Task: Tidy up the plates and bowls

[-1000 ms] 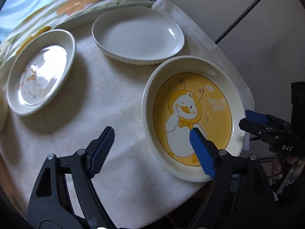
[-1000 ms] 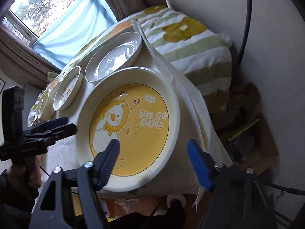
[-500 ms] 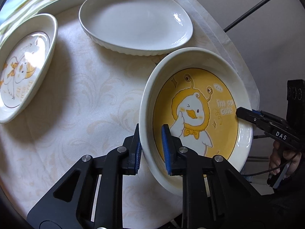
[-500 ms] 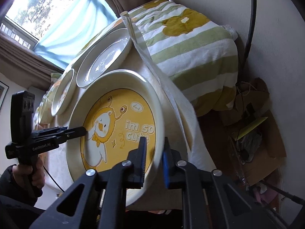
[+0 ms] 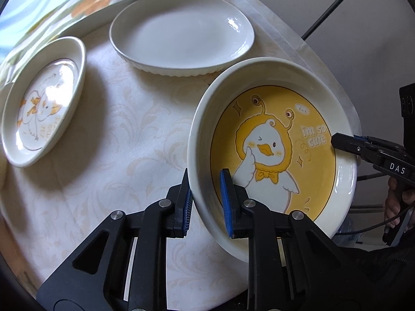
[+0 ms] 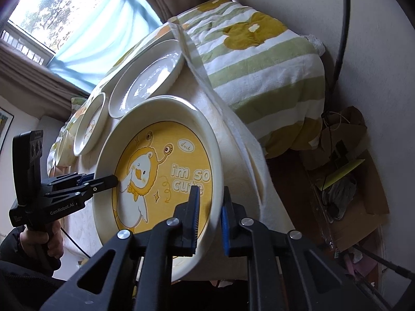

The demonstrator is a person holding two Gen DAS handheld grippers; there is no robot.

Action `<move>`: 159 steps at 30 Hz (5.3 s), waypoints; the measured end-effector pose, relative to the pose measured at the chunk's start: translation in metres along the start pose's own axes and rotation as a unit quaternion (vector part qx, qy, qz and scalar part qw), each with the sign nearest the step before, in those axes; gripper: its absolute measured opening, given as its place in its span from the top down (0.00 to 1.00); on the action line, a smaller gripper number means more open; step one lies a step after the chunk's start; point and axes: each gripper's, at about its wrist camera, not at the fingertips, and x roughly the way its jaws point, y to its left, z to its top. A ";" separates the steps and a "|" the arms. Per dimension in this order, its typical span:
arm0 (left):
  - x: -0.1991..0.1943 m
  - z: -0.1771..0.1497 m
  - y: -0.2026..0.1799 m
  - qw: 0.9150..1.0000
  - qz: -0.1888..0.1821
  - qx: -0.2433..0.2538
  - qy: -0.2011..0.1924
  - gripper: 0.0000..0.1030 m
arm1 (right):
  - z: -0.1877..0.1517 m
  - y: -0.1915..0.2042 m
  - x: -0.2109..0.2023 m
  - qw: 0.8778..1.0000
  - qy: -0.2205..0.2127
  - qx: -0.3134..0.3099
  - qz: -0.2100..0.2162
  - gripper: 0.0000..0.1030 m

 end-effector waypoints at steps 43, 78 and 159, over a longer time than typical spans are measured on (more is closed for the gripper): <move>-0.109 -0.224 0.274 0.976 0.041 -0.208 -0.051 0.83 | -0.063 0.293 0.142 0.974 0.126 -0.177 0.060 0.87; -0.097 -0.215 0.257 0.973 0.104 -0.195 -0.059 0.19 | -0.067 0.296 0.141 0.971 0.100 -0.213 0.040 0.36; 0.039 0.185 0.124 0.993 -0.038 0.105 -0.043 0.84 | 0.116 0.069 0.084 0.981 -0.080 0.160 -0.077 0.84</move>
